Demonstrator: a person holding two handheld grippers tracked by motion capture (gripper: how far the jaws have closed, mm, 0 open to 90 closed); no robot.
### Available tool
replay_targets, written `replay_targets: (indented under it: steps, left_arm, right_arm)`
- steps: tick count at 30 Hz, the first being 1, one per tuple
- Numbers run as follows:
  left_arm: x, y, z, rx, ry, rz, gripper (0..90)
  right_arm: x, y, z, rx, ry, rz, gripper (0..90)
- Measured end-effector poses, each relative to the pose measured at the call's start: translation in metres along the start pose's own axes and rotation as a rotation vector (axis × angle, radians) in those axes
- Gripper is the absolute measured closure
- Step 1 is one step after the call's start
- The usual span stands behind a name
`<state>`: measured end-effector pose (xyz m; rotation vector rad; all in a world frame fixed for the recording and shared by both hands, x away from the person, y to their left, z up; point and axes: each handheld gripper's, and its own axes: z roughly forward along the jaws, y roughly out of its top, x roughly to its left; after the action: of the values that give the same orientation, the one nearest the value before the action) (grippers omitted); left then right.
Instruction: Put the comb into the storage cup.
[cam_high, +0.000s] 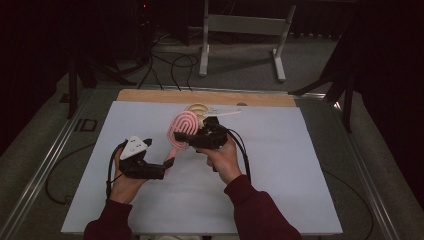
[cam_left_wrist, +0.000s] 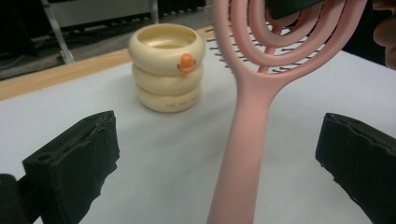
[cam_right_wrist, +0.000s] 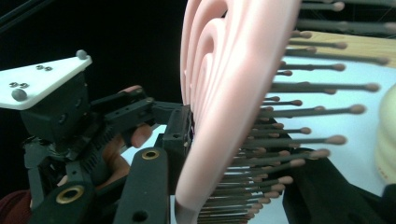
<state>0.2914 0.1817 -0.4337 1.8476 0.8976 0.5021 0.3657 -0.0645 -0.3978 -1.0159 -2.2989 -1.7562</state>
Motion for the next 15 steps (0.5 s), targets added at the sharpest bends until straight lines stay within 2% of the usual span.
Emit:
replay_targets:
  steps: [4,7,12,15]
  left_arm:
    - [0.0,-0.001,-0.004,-0.009,0.011,0.006,0.1]
    - [0.001,-0.007,-0.009,-0.022,0.041,0.015,0.1]
    - [0.009,-0.022,-0.025,-0.091,0.103,-0.017,0.2]
    - [0.012,-0.029,-0.034,-0.116,0.139,-0.033,0.1]
  right_arm:
    - [-0.004,0.002,-0.003,-0.009,-0.013,-0.001,63.9]
    - [-0.006,0.004,-0.005,-0.013,-0.018,0.001,63.9]
    - [-0.005,0.011,-0.011,-0.029,-0.023,-0.003,63.9]
    - [-0.005,0.015,-0.013,-0.036,-0.027,-0.005,63.8]
